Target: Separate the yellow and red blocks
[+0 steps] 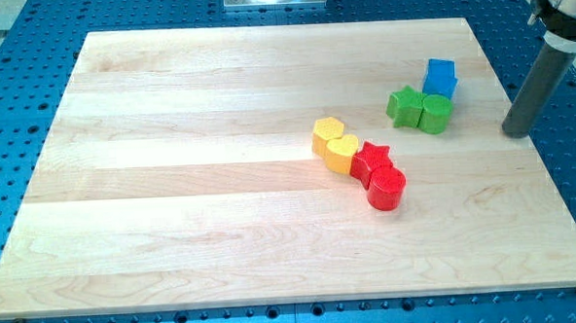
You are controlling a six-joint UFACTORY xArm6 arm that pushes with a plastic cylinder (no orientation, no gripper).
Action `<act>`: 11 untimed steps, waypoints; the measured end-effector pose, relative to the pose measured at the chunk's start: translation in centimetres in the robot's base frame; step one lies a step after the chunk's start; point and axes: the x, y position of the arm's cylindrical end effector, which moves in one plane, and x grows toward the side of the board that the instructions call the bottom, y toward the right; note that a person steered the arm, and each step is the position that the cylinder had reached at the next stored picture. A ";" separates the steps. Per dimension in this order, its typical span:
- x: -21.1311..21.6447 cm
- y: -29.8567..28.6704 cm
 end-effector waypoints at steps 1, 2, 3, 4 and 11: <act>0.0 0.0; 2.8 -3.4; 1.8 -7.6; 1.5 -13.5; 10.7 -17.0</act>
